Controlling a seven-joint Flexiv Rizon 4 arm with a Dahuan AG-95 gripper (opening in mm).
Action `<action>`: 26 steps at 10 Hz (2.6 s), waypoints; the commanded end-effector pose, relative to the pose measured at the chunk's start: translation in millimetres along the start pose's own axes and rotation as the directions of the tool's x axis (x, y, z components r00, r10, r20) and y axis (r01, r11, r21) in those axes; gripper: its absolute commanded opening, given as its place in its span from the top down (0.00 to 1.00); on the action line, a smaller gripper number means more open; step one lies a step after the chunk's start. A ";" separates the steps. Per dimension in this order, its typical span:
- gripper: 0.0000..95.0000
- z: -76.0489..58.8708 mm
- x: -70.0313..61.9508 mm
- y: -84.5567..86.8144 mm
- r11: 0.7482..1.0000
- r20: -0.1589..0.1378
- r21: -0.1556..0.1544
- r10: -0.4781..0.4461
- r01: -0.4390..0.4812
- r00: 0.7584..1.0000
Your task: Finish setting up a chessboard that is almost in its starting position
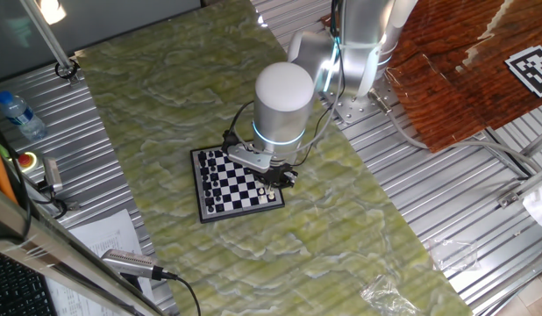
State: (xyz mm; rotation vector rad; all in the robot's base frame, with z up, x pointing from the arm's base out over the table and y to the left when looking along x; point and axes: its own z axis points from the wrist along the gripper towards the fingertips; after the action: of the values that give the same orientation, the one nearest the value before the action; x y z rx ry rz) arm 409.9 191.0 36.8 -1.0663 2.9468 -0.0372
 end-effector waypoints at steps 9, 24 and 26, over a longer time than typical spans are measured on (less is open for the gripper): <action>0.80 -13.1 0.1 3.3 1.000 -0.003 -0.005 0.001 -0.001 1.000; 1.00 -120.1 4.4 -24.2 0.948 -0.017 -0.008 0.318 -0.318 0.948; 1.00 -122.4 13.4 -54.2 0.940 -0.012 -0.010 0.340 -0.340 0.940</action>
State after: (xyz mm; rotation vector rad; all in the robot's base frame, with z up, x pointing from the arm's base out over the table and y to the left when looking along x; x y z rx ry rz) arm 433.0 142.5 159.0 -0.5435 3.0998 -0.0237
